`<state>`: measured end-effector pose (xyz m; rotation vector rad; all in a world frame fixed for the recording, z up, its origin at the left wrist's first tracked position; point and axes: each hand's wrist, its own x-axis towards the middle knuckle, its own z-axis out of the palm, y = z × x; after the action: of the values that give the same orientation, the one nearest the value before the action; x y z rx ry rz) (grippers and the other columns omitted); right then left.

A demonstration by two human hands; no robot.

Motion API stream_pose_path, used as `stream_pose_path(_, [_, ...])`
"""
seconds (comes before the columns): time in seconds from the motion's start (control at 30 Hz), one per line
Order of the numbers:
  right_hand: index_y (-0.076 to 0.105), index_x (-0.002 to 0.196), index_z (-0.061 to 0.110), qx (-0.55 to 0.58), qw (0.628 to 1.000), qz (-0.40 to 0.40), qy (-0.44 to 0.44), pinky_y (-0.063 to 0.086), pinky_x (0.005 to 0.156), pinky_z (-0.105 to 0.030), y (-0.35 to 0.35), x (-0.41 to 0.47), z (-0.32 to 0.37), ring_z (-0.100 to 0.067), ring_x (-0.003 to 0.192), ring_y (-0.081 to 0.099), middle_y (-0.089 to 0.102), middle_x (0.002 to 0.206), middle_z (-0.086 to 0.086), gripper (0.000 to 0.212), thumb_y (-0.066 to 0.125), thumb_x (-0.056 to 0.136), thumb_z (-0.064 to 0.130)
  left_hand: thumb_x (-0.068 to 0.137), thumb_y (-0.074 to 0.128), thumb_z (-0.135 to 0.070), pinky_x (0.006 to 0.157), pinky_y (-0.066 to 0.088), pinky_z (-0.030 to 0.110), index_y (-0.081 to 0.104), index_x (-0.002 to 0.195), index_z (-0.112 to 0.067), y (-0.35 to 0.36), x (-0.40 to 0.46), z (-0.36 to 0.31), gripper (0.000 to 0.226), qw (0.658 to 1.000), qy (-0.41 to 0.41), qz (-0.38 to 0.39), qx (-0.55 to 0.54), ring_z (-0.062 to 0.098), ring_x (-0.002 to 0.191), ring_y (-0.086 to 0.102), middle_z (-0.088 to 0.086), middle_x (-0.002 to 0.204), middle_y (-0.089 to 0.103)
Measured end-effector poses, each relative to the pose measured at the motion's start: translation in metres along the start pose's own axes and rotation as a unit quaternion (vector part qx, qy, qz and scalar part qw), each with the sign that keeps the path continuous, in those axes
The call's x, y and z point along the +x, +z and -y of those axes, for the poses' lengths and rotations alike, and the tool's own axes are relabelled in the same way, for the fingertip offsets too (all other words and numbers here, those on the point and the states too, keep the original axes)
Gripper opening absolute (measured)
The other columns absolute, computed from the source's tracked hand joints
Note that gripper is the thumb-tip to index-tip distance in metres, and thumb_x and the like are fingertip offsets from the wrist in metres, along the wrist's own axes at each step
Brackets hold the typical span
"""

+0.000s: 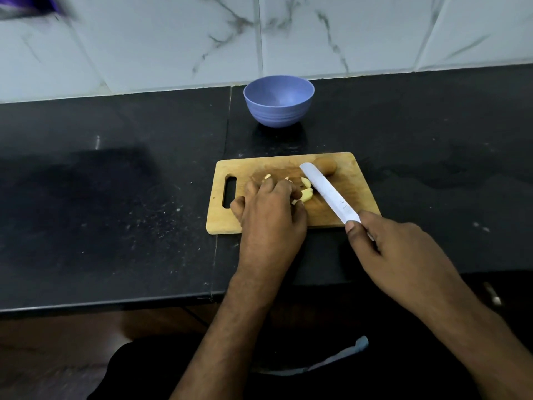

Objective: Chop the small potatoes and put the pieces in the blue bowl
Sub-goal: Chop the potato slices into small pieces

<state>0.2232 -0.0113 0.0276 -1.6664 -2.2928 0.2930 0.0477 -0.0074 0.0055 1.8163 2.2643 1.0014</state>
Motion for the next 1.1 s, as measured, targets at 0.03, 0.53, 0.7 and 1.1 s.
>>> stream_pose_path(0.03, [0.041, 0.073, 0.026, 0.000, 1.000, 0.000, 0.000, 0.026, 0.043, -0.025, 0.000, -0.001, 0.000, -0.011, 0.045, 0.049, 0.049, 0.053, 0.002, 0.035, 0.036, 0.100, 0.047, 0.090, 0.063, -0.029, 0.092, 0.028, 0.039, 0.064, 0.104, -0.028, 0.000, 0.000, 0.000, 0.014, 1.000, 0.000, 0.004, 0.003, 0.017, 0.118, 0.043, -0.012, 0.107, 0.060])
stream_pose_path(0.53, [0.048, 0.081, 0.029, -0.028, 0.997, 0.078, -0.004, 0.033, 0.046, -0.022, -0.019, -0.020, 0.000, -0.009, 0.047, 0.051, 0.051, 0.056, 0.003, 0.029, 0.035, 0.098, 0.048, 0.088, 0.060, -0.036, 0.098, 0.026, 0.040, 0.066, 0.107, -0.031, -0.004, -0.003, 0.003, 0.020, 0.999, 0.007, 0.031, 0.009, 0.019, 0.124, 0.038, -0.012, 0.106, 0.055])
stream_pose_path(0.7, [0.043, 0.085, 0.032, -0.072, 0.994, 0.076, 0.000, 0.032, 0.044, -0.018, -0.025, -0.026, 0.006, -0.008, 0.049, 0.052, 0.053, 0.059, 0.006, 0.025, 0.031, 0.099, 0.049, 0.087, 0.062, -0.038, 0.091, 0.024, 0.036, 0.065, 0.106, -0.033, -0.006, -0.005, 0.003, 0.020, 1.000, 0.009, 0.016, -0.002, 0.012, 0.111, 0.038, -0.015, 0.101, 0.054])
stream_pose_path(1.1, [0.042, 0.100, 0.035, -0.088, 0.993, 0.068, -0.031, 0.026, 0.046, -0.020, -0.015, -0.011, 0.015, -0.004, 0.052, 0.040, 0.045, 0.065, 0.010, 0.023, 0.022, 0.103, 0.046, 0.085, 0.064, -0.040, 0.088, 0.019, 0.033, 0.062, 0.100, -0.034, -0.008, -0.006, 0.002, 0.016, 1.000, 0.001, 0.008, -0.006, 0.010, 0.112, 0.037, -0.018, 0.101, 0.053])
